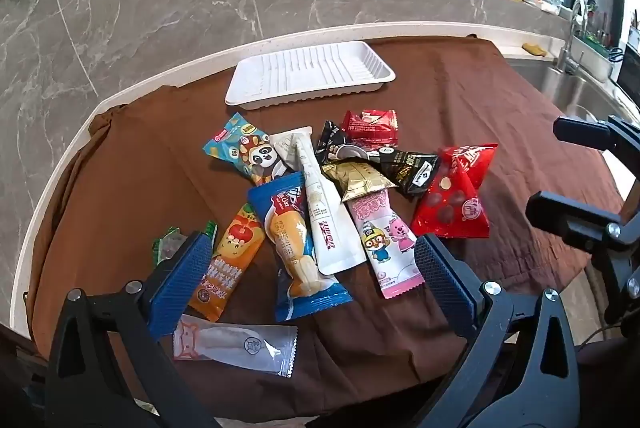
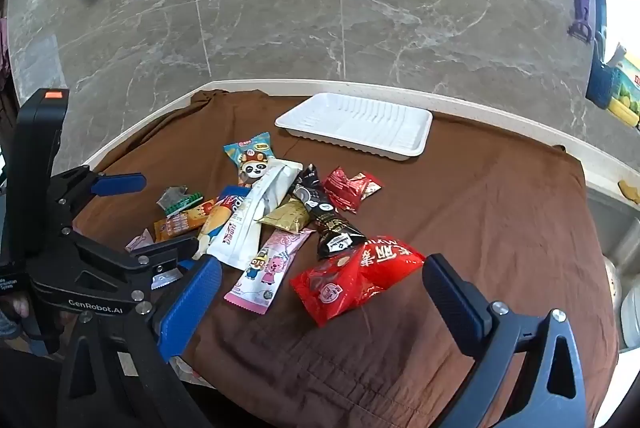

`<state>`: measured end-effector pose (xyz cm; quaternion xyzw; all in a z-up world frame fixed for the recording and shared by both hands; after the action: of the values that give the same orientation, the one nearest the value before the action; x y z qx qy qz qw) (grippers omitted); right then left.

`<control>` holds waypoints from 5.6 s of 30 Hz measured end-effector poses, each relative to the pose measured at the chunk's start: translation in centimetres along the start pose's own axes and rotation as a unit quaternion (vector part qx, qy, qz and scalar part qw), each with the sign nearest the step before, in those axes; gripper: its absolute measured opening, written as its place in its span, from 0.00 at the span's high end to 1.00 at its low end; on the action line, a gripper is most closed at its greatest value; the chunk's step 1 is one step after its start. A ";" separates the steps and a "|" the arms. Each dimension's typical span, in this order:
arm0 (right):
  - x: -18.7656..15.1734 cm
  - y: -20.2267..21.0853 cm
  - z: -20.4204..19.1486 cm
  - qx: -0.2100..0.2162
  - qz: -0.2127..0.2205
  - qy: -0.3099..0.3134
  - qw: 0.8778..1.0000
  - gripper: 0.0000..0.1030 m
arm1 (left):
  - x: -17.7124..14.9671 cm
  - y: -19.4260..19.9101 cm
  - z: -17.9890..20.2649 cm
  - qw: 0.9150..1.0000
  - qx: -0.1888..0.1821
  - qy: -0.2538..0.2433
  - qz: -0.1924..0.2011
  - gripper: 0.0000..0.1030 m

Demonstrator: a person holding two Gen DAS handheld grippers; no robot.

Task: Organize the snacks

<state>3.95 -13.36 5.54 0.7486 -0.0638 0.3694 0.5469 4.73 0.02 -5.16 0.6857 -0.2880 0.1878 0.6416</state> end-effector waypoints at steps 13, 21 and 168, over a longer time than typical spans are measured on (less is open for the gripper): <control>-0.2 -0.6 0.5 0.003 -0.014 -0.006 1.000 0.00 | -1.0 -0.9 -0.3 1.000 0.005 -0.002 -0.015 0.00; -1.2 -0.6 0.2 -0.006 -0.023 -0.006 1.000 0.00 | -2.0 -0.8 -0.2 0.999 0.012 -0.006 -0.031 0.00; -3.8 -10.2 5.0 0.096 -0.176 -0.257 0.945 0.31 | 0.0 -11.1 -7.5 0.973 -0.056 0.155 -0.162 0.36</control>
<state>8.73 -14.90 -5.32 0.8664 -0.0341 0.0670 0.4937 12.62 7.58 -12.96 0.6487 -0.0797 0.1688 0.7378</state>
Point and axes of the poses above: each gripper's, at about its wrist camera, not at the fingertips, and y roughly against the way its jaws point, z to its right, x to its top, the point moved 7 cm from there along -y, roughly the way its jaws point, and after that the axes turned 3 degrees about -z, right-handed, at the moved point
